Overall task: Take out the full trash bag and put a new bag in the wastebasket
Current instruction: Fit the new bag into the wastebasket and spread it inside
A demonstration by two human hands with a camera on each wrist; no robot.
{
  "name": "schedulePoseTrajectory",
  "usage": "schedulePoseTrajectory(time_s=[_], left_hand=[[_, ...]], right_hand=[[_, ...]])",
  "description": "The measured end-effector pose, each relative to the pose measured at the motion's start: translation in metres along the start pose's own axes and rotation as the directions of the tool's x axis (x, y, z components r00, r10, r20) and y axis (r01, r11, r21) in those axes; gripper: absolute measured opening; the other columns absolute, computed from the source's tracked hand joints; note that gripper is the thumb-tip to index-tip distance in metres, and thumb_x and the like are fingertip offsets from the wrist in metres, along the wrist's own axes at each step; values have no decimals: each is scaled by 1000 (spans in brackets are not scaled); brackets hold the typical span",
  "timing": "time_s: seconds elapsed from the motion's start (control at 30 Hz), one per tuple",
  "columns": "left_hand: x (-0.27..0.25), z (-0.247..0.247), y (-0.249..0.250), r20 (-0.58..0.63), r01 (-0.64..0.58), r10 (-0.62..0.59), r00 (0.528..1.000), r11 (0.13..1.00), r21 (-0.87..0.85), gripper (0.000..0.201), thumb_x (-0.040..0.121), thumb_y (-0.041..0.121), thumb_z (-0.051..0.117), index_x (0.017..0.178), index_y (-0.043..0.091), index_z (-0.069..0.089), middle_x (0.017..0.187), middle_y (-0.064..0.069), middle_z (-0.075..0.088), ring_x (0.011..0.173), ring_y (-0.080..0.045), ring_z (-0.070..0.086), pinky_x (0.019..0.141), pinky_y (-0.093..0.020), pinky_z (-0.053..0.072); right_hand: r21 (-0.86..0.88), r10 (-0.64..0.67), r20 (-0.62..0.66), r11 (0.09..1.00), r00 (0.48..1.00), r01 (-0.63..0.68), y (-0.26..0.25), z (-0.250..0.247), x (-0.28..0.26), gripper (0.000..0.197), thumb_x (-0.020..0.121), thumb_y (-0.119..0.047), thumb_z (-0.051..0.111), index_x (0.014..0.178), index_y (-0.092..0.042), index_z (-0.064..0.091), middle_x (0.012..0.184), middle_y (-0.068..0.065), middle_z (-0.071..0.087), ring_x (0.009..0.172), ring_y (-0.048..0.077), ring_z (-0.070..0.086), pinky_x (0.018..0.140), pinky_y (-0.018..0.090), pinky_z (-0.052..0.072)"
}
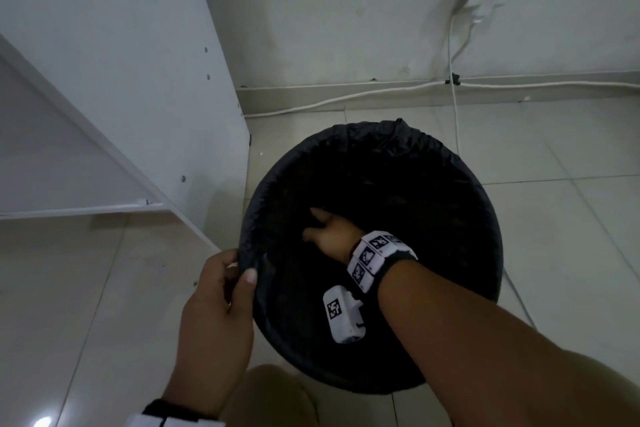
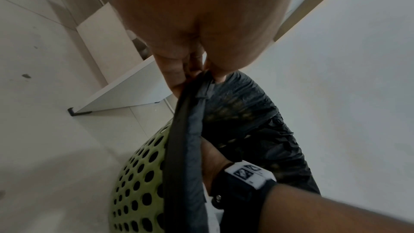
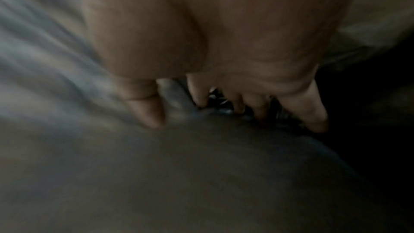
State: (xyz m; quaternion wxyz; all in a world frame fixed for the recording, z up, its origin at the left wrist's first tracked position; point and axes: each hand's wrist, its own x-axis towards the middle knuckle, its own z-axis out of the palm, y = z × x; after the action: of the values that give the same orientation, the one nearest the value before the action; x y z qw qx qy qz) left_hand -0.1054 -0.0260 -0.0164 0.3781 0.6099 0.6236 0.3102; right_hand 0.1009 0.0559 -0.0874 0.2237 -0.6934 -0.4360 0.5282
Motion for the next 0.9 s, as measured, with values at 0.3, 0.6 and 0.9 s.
schedulePoseTrajectory(time_s=[0.3,0.6,0.9], left_hand=[[14,3,15,-3,-12,13,1000,996,87,17,103,30,48,119,34,52,95,16,62,80,6,54,67,-13,38],[16,10,48,-113,-155,248,962,839,521,43,91,29,60,123,1,55,112,-23,58,111,-43,51,92,-49,40],[69,156,88,630,-501,103,770,709,496,29,96,32,55,113,9,62,111,-15,65,103,-33,64,87,-41,53]], right_hand=[[-600,-573,-569,780,590,179,-37,-102,-153,37,81,-38,70,112,-19,65,108,2,65,103,21,58,93,35,45],[-515,-337,-510,856,792,32,33,-138,-165,30,99,-28,50,127,-16,51,97,7,69,81,29,64,67,33,47],[-556,-435,-448,820,781,137,36,-135,-166,35,99,-28,48,133,-17,48,89,4,67,74,23,62,67,38,52]])
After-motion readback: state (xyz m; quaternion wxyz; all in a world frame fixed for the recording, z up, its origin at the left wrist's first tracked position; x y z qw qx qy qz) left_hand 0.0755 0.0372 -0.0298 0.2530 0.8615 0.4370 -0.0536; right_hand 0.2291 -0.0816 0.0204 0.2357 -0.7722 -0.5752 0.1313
